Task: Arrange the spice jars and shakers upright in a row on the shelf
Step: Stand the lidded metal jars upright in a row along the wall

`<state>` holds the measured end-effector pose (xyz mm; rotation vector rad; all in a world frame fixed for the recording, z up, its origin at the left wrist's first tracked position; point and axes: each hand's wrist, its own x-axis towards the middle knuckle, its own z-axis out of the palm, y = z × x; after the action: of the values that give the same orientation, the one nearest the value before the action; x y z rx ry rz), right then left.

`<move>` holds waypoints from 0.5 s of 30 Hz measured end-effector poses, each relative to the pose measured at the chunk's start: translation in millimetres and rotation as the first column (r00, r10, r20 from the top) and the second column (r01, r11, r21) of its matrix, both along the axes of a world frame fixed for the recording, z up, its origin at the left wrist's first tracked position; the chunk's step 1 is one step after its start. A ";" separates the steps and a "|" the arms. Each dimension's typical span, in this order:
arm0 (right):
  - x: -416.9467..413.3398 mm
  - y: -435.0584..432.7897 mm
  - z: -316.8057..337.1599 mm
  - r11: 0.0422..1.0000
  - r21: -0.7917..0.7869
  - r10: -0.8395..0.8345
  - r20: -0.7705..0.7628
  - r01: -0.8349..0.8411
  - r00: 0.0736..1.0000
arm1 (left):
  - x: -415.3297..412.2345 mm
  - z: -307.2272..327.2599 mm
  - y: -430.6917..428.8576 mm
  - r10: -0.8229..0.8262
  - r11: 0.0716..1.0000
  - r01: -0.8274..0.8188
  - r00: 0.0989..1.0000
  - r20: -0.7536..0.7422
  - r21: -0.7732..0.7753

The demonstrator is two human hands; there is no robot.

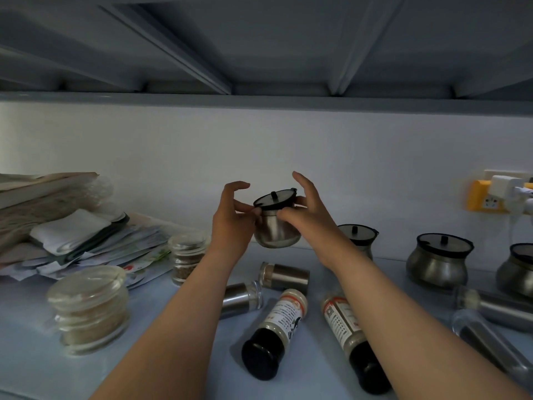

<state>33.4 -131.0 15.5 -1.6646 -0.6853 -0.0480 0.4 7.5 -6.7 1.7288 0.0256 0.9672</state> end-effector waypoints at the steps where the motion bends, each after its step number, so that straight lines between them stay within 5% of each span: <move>1: -0.1 0.7 -0.9 1.000 -0.013 -0.018 0.020 0.018 1.000 | 0.0 0.3 -0.2 0.000 1.000 0.000 1.000 0.005 -0.027; 15: 2.4 3.4 -11.5 0.998 -0.010 -0.063 0.128 0.065 0.990 | -5.6 7.3 -6.0 -0.295 0.917 0.294 0.955 0.038 -0.269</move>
<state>35.9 -127.7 4.0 -1.7074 -0.7294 -0.1974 -5.2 1.6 0.6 1.4307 -0.0942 0.7008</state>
